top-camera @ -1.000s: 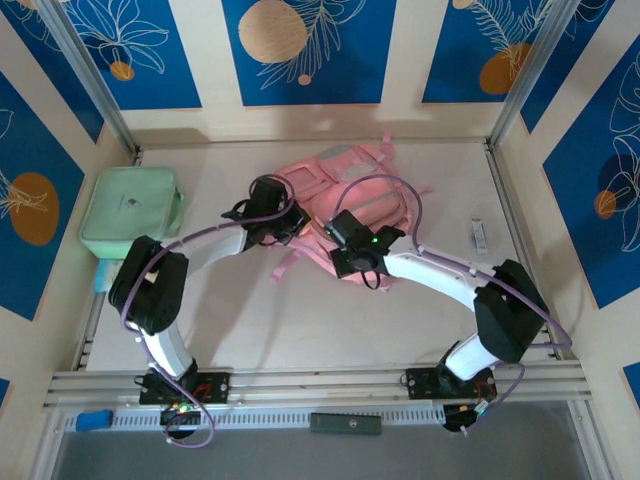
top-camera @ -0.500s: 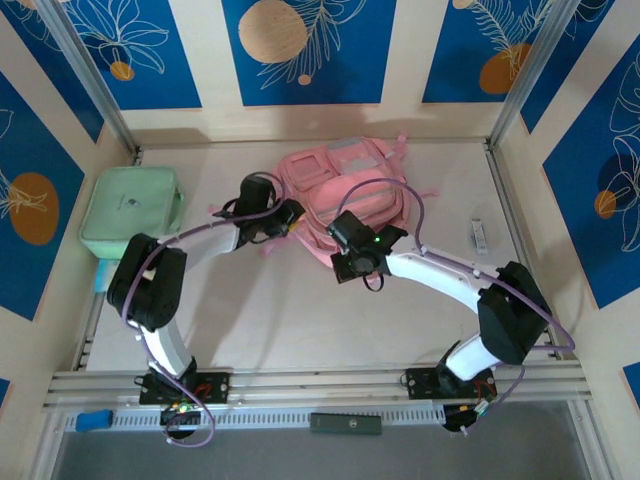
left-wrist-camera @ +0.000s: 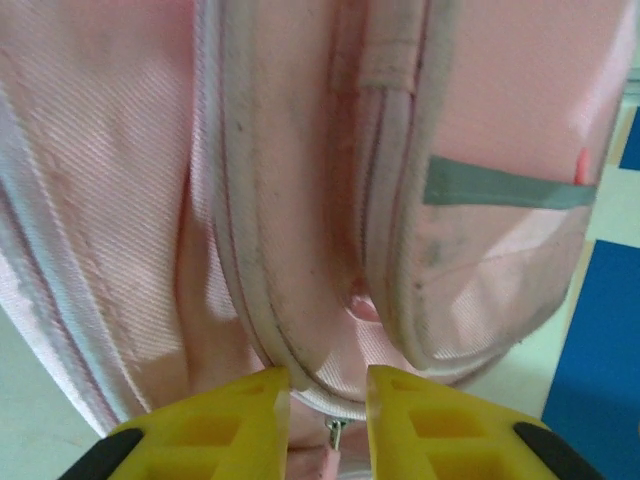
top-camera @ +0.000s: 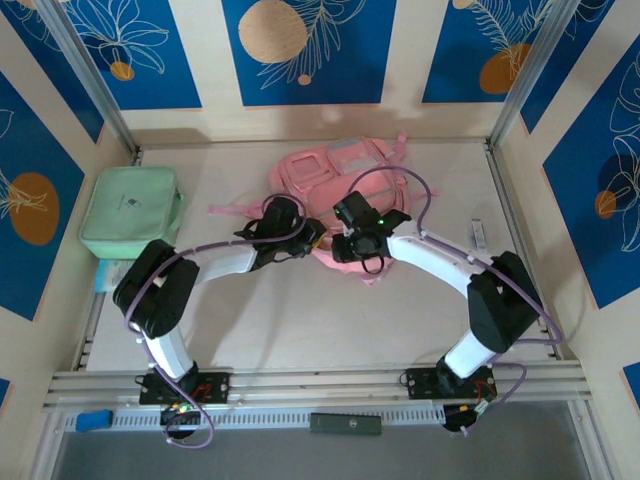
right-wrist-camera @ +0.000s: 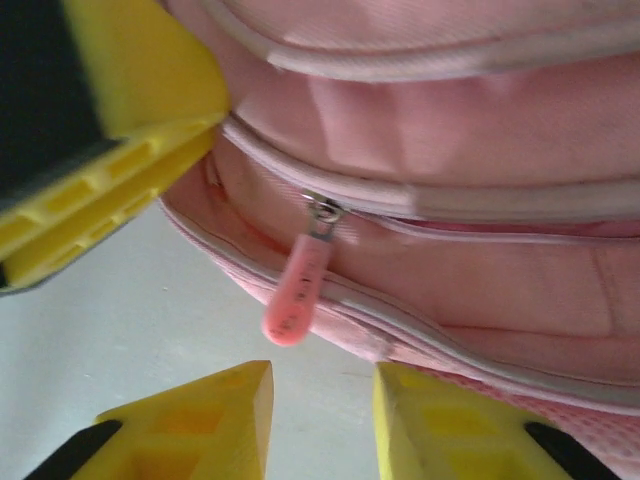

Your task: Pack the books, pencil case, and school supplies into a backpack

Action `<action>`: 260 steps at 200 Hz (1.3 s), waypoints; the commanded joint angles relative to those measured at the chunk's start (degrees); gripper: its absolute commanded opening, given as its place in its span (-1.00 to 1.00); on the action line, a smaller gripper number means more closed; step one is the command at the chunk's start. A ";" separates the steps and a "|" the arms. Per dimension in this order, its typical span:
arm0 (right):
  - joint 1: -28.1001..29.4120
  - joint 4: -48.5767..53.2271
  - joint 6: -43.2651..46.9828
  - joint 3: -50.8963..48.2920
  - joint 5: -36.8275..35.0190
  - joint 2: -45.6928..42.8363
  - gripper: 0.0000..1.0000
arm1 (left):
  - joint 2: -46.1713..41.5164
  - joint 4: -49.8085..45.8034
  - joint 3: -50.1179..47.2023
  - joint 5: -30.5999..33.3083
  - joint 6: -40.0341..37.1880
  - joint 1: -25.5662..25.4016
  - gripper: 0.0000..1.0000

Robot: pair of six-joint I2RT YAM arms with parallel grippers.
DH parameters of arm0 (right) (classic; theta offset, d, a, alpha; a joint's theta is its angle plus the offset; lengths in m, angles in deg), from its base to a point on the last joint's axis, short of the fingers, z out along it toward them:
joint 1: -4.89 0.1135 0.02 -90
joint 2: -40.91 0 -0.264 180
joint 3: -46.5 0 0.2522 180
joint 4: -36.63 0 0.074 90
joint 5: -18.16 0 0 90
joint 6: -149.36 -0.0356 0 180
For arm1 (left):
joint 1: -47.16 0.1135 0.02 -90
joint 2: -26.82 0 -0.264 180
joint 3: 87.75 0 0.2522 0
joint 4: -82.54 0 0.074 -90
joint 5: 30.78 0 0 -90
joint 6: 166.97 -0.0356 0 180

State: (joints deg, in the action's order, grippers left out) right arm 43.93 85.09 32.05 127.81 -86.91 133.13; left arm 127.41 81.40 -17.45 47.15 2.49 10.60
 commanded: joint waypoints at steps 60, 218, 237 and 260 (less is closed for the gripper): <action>1.48 6.00 -4.10 10.62 -8.46 11.45 -0.35 | 0.17 -0.52 0.34 5.91 1.83 0.15 -0.51; 3.72 2.46 1.92 6.41 -2.24 1.03 -1.00 | 1.04 -1.83 2.21 9.10 6.10 -1.88 -0.58; 4.41 7.41 0.48 7.57 -6.23 0.06 -1.00 | -0.98 -2.40 0.74 9.48 4.52 -0.02 -0.93; 2.12 12.58 -2.31 4.99 -8.56 -4.33 -1.00 | -5.26 -6.39 -0.58 8.56 -0.86 3.41 -1.00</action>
State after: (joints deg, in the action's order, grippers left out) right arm 46.80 89.85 32.44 134.45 -94.53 135.89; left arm 126.47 79.79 -16.41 53.25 6.97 10.01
